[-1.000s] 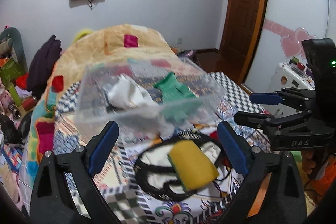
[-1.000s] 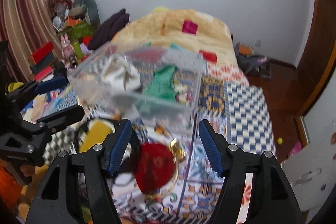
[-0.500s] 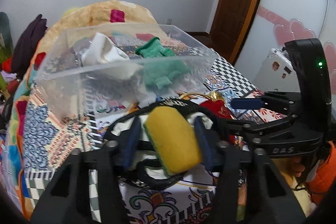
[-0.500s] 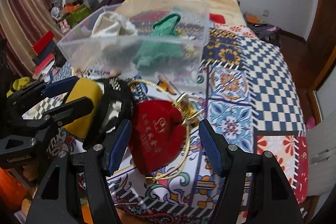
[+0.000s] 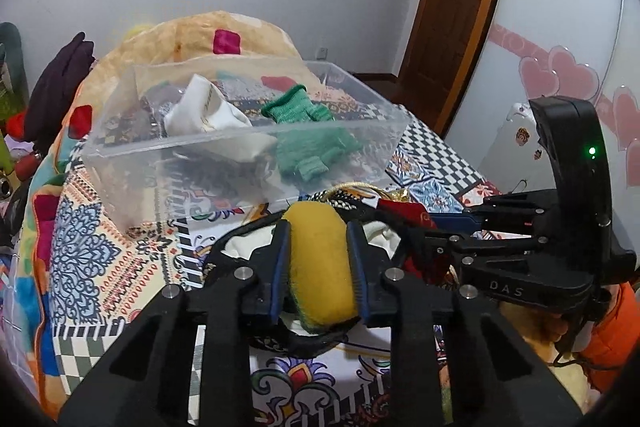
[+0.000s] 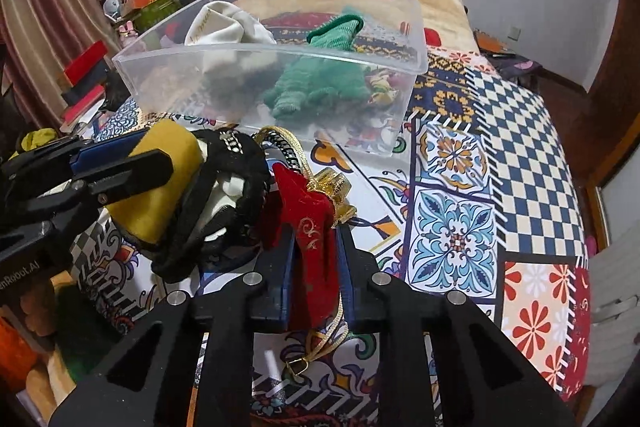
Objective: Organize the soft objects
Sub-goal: 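Grasp the yellow sponge with the left tool while the right tool grasps the red velvet pouch, then lift the sponge and pouch with both tools and carry them over the box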
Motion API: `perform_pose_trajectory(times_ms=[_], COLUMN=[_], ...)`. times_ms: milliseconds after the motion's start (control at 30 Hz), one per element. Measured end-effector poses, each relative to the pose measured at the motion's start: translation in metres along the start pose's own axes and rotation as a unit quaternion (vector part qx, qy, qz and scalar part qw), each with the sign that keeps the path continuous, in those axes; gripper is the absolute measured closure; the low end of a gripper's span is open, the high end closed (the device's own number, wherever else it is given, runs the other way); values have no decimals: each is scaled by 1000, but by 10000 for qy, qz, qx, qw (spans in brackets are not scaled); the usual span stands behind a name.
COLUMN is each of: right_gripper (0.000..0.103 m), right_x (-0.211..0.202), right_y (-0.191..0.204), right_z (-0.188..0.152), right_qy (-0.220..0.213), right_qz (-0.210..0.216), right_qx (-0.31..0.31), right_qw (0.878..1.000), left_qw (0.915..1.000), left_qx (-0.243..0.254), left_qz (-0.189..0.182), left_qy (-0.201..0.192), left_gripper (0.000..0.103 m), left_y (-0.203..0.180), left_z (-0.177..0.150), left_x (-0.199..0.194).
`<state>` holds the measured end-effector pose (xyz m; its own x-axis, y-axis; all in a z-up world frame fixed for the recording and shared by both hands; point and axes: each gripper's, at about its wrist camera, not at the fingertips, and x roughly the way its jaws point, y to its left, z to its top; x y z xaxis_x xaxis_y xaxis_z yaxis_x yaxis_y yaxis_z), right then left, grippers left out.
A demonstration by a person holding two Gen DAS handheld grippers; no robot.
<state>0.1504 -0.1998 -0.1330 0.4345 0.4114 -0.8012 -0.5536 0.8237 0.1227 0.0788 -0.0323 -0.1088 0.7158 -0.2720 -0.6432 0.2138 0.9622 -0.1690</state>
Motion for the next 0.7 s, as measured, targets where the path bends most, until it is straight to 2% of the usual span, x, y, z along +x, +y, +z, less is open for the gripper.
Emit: perform_pose_trajectory(times_ms=[300, 467, 700], right_gripper=[86, 86, 86], right_x=[-29, -53, -68], right_y=[-4, 1, 7], right_z=[15, 32, 55], right_qy=[-487, -939, -1364], right_qz=[-100, -233, -156], right_qx=[57, -98, -173], right_qw=[9987, 9953, 9904], left_qw=[9991, 9972, 9925], left_qx=[-43, -92, -175], left_qz=[105, 219, 456], left_qy=[-421, -708, -1121], left_gripper=[76, 76, 76], left_y=[7, 13, 27], left_z=[16, 30, 52], left_x=[-27, -43, -61])
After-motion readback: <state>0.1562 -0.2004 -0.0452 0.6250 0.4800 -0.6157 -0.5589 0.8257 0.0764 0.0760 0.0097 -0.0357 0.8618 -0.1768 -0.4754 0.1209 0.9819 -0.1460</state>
